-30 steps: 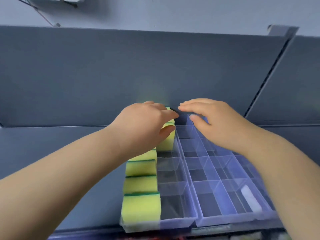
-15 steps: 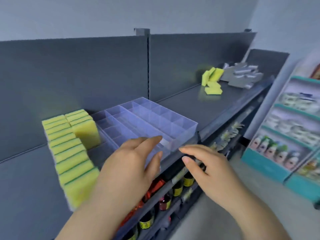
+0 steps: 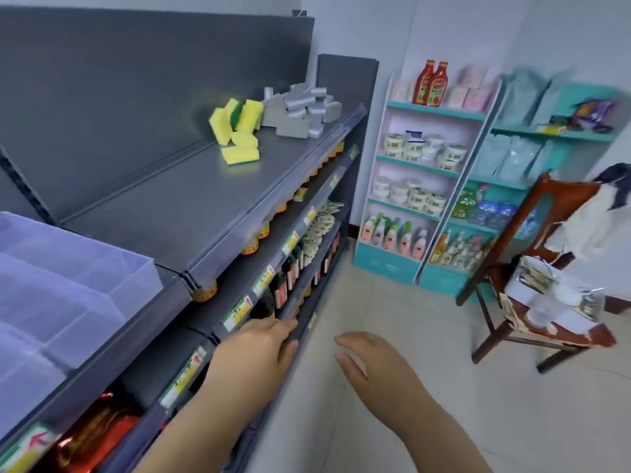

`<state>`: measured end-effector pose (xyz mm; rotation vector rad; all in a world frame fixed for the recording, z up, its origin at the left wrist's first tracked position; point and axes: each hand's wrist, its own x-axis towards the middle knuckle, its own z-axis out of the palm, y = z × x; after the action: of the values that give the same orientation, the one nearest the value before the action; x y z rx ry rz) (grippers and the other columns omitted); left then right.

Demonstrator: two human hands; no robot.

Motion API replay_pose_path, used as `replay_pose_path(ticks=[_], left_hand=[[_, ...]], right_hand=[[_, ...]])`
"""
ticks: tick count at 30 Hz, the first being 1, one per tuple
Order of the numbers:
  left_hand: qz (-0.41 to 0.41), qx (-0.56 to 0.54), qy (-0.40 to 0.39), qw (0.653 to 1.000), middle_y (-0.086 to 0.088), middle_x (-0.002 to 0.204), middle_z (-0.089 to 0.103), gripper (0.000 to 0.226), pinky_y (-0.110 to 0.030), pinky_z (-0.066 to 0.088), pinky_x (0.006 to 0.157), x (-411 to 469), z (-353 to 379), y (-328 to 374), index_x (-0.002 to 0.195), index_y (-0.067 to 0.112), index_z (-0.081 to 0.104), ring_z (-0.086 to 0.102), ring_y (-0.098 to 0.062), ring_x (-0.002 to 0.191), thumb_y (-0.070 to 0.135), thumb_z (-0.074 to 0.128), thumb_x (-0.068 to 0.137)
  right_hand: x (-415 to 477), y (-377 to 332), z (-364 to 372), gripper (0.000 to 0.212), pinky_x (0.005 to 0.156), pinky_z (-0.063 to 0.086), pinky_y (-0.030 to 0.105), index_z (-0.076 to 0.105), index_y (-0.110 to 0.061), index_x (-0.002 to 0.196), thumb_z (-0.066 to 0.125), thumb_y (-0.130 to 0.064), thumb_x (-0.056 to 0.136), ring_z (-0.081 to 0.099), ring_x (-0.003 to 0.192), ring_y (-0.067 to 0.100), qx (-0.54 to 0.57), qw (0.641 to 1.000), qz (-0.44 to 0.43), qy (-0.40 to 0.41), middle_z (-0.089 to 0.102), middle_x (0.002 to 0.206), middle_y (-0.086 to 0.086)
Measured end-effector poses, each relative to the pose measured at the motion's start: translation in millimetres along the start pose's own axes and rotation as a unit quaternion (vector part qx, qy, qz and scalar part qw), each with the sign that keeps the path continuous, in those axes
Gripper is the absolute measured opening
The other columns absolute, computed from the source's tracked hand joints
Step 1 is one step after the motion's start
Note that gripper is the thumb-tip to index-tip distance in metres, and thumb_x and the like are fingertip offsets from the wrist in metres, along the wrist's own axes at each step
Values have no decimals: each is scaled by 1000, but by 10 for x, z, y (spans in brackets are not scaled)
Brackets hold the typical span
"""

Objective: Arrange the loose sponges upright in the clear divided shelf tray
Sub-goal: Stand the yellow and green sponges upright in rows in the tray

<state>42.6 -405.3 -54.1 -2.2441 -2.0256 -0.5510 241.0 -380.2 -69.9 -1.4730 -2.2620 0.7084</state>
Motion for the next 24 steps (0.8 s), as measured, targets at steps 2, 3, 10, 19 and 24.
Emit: replay_pose_path(ticks=[2, 3, 10, 19, 24], left_hand=[[3, 15, -15, 1000, 17, 79, 68, 31, -20, 48, 40, 252, 195, 54, 92, 27, 74, 67, -7, 70, 35, 80, 63], [1, 19, -20, 1000, 16, 79, 69, 31, -21, 49, 41, 370, 269, 82, 92, 26, 74, 67, -8, 70, 36, 80, 63], [-15, 28, -18, 999, 17, 86, 68, 27, -25, 53, 58, 1237, 509, 397, 95, 32, 71, 67, -10, 80, 48, 68, 74], [-102, 54, 30, 993, 10, 99, 70, 28, -36, 53, 72, 2510, 497, 109, 104, 27, 70, 66, -20, 94, 41, 62, 82], [-150, 58, 42, 986, 8, 100, 70, 22, -35, 50, 75, 3362, 574, -414, 103, 29, 70, 64, -24, 95, 34, 64, 83]], right_hand=[[136, 372, -84, 106, 101, 29, 16, 52, -27, 127, -11, -82, 63, 44, 120, 7, -24, 1000, 14, 6, 52, 130, -9], [192, 528, -139, 112, 101, 30, 17, 52, -27, 128, -17, -83, 59, 43, 121, 7, -40, 999, 20, 6, 51, 131, -9], [806, 1147, -740, 94, 101, 25, 14, 45, -30, 132, -2, -83, 71, 39, 124, 4, -64, 997, 23, -35, 46, 135, -13], [2478, 966, -1295, 37, 89, 34, 16, 51, -30, 128, 40, -42, 95, 49, 112, 5, -58, 992, -110, -20, 53, 128, -10], [3558, 845, -1434, 35, 93, 42, 26, 54, -28, 124, 40, -41, 95, 50, 110, 7, -83, 983, -163, -20, 56, 123, -10]])
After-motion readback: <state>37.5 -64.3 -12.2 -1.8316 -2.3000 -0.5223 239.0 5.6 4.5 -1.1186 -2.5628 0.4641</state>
